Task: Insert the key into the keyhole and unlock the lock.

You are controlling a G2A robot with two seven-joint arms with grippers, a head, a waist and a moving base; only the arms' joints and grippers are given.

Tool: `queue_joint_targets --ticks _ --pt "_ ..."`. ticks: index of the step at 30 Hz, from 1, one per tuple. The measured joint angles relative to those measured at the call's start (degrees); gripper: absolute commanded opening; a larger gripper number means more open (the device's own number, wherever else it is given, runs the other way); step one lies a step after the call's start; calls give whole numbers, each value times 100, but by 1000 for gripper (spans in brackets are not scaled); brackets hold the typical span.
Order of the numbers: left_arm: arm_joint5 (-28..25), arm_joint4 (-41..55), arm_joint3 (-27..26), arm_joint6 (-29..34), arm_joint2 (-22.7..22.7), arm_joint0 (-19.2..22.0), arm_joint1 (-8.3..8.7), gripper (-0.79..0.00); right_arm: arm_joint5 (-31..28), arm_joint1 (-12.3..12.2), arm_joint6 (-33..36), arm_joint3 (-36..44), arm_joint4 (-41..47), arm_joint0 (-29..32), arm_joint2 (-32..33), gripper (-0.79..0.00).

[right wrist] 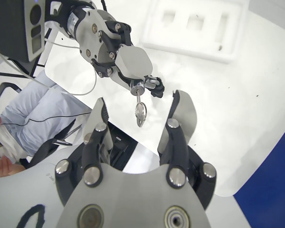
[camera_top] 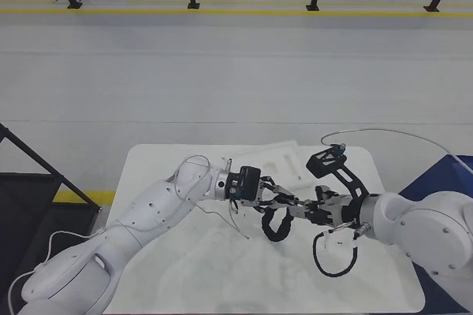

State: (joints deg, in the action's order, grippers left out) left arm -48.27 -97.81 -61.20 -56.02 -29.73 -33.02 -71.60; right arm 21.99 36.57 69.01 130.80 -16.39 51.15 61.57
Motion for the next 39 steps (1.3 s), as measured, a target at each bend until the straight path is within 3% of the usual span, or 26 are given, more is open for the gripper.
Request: queue_joint_targets --ticks 7,13,22,27,33,39 --pt "-905 872 -280 910 -72 147 129 -785 -1577 -82 -322 -9 -803 281 204 0" --pt "-973 1732 -266 1297 269 367 272 -785 -2112 -128 -452 -45 -1066 624 372 0" --pt "-973 3175 -345 2505 1204 1051 553 -785 -2225 -136 -454 -79 -1011 684 418 0" --pt "-973 4056 -482 3274 1696 1456 602 -785 -2313 -115 -561 -229 -903 813 336 0" --pt "-973 5106 -477 4305 2006 1658 574 -785 -3330 -101 -630 -410 -1323 659 302 0" --pt "-973 5808 -561 5072 1999 1599 522 -785 -5094 -119 -1407 -606 -1679 685 393 0"
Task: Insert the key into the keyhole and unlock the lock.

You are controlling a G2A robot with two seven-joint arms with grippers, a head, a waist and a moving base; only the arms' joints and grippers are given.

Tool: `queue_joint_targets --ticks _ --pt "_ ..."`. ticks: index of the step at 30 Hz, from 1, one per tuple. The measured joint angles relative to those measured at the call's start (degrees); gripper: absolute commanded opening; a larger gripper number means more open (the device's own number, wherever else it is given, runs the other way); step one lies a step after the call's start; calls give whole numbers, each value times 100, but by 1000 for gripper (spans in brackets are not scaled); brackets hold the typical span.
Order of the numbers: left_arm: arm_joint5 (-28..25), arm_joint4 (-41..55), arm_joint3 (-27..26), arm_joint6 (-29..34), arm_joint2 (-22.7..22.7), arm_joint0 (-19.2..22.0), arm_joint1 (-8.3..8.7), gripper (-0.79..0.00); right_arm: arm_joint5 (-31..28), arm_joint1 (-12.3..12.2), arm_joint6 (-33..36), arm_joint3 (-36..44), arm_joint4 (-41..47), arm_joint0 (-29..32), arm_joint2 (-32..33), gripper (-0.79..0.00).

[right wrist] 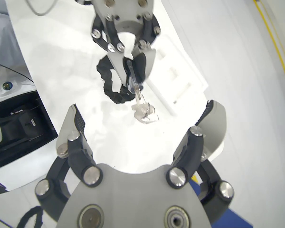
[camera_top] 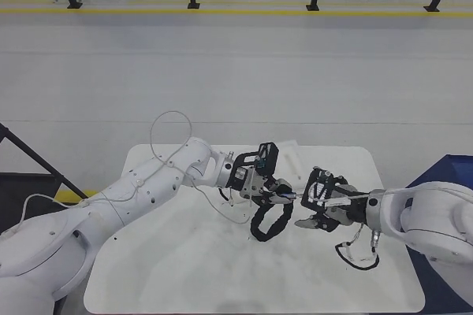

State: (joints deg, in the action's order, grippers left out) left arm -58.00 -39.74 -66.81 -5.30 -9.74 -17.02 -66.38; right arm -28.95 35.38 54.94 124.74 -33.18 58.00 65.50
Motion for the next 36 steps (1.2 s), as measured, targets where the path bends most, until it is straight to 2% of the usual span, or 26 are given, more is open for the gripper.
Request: queue_joint_targets --ticks 2,4,7,8,9,12,15,17,18,19,27,30,36 --pt "0 178 -17 175 0 -6 -12 -785 -309 -15 64 17 -243 54 39 0" --pt "0 330 -22 311 0 -15 -20 -785 -369 -27 36 122 -479 126 96 -6" --pt "0 486 -34 467 0 -19 -24 -785 -306 -45 -9 296 -837 263 192 -292" --pt "0 526 -41 508 0 -22 -24 -785 -289 -52 -9 346 -934 312 221 -336" --pt "0 567 -50 544 0 -27 -24 -785 -284 -58 -15 392 -1014 359 250 -413" --pt "0 688 -75 633 0 -41 -15 -785 -322 -78 -24 530 -1220 494 349 -508" --pt "0 771 -97 694 0 -53 -4 -785 -360 -92 40 655 -1399 591 412 -533" --pt "0 805 -110 724 0 -57 2 -785 -341 -95 110 705 -1493 640 425 -570" --pt "0 817 -114 736 0 -60 5 -785 -331 -95 142 725 -1529 653 426 -628" --pt "0 831 -121 752 0 -64 8 -785 -320 -93 155 744 -1555 667 426 -650" --pt "0 925 -179 813 0 -98 18 -785 -226 -74 160 786 -1687 744 440 -785" --pt "0 935 -189 811 0 -101 19 -785 -132 -66 143 768 -1631 793 473 -785" --pt "0 834 -191 721 0 -111 19 -785 381 -48 273 703 -959 886 642 -785"
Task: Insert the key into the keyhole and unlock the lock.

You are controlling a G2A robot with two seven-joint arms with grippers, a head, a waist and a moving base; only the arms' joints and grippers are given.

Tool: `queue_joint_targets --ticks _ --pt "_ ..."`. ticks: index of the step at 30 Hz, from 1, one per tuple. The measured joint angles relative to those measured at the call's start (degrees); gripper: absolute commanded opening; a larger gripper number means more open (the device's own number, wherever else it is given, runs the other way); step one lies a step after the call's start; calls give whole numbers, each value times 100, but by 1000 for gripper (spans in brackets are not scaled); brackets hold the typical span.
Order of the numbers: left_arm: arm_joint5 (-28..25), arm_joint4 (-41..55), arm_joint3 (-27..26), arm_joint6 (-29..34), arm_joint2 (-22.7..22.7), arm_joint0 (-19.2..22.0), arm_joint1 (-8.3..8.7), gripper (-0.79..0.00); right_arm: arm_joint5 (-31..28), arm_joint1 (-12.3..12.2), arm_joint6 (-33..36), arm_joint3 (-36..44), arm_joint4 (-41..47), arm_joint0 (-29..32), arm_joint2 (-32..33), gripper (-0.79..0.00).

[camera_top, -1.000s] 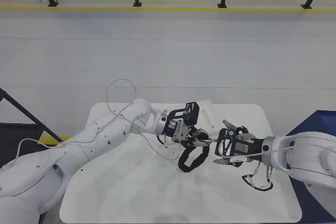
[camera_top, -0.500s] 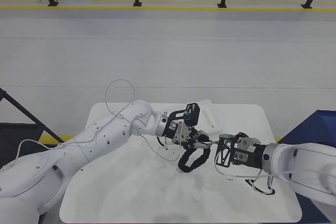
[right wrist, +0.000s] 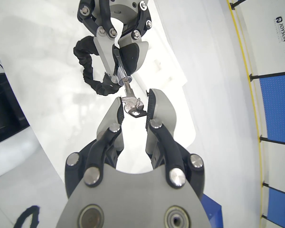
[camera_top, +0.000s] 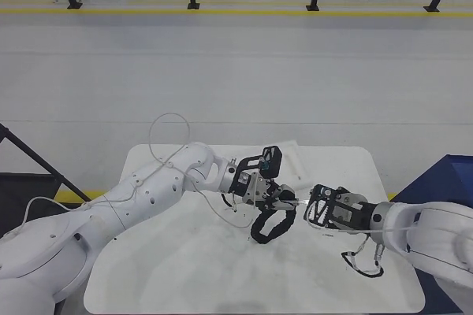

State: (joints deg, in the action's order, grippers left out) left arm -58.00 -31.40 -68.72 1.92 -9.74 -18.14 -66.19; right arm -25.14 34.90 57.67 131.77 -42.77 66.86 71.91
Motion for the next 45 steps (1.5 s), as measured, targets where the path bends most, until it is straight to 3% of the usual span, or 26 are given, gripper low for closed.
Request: queue_joint_targets --ticks 17,18,19,20,30,41,42,43,44,45 --pt "0 -279 17 -249 0 -13 -11 -785 1251 100 327 -301 1673 -16 147 -785" --pt "0 -305 20 -267 0 -13 -11 -785 1281 105 356 -315 1753 -25 144 -560" --pt "0 -338 22 -292 0 -13 -11 -785 1300 112 378 -332 1837 -41 142 -256" --pt "0 -360 24 -311 0 -14 -11 -785 1304 116 388 -345 1878 -52 139 0" --pt "0 -753 237 -350 0 -64 -27 -785 1320 142 271 -470 2151 -25 294 0" --pt "0 -995 554 -141 0 -678 -161 -785 1141 187 -106 -794 2608 -48 479 0" --pt "0 -1007 589 -126 0 -722 -176 -754 1131 194 -122 -824 2635 -71 467 0" --pt "0 -1016 634 -111 0 -784 -195 -194 1121 204 -139 -865 2666 -106 444 0" --pt "0 -1016 670 -111 0 -829 -210 0 1113 212 -151 -898 2683 -136 423 0" --pt "0 -1006 706 -116 0 -876 -223 0 1104 221 -163 -934 2694 -170 397 0"
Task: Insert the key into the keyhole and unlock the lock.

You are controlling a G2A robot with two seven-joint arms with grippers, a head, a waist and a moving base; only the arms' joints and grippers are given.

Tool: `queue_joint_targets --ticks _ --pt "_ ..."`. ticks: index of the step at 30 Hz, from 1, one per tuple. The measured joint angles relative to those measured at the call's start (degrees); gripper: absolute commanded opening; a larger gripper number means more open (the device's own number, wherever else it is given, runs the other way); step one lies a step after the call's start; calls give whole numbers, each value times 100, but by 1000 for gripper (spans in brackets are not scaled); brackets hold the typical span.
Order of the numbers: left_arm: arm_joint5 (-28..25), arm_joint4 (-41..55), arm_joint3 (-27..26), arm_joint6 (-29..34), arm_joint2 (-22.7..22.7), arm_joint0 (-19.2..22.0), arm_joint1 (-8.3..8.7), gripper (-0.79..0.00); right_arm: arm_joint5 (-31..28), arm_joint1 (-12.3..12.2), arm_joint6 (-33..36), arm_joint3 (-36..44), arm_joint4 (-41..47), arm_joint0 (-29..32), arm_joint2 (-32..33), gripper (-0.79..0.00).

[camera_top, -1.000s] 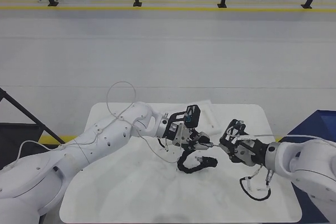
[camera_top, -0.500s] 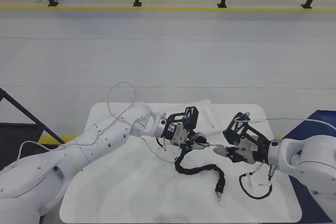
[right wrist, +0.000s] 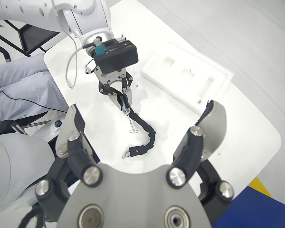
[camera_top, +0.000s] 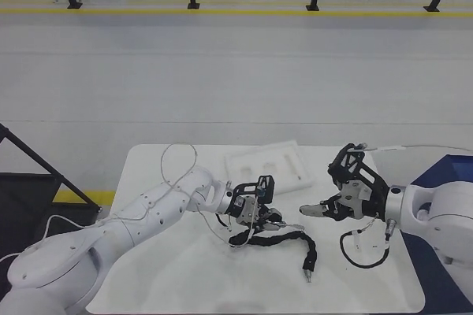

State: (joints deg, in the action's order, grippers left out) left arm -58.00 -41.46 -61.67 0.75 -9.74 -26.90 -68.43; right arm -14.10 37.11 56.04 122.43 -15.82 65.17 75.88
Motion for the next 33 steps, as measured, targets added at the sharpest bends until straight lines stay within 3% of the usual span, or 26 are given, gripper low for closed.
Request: queue_joint_targets --ticks 6,12,19,25,33 --pt "0 219 159 -47 0 -184 -55 0 -87 89 -82 -298 0 -336 -343 0" --pt "0 48 79 -528 -10 184 49 0 -236 239 -196 -793 25 -931 -847 0" --pt "0 -234 -7 -1364 -1 1075 440 0 -664 476 -292 -1443 -190 -1954 -1461 0" --pt "0 -109 35 -1902 0 1506 780 0 -1424 759 -330 -2135 -393 -2936 -2179 0" --pt "0 331 43 -1754 0 2029 1133 0 -2362 1033 -493 -2853 -609 -3787 -2708 0"
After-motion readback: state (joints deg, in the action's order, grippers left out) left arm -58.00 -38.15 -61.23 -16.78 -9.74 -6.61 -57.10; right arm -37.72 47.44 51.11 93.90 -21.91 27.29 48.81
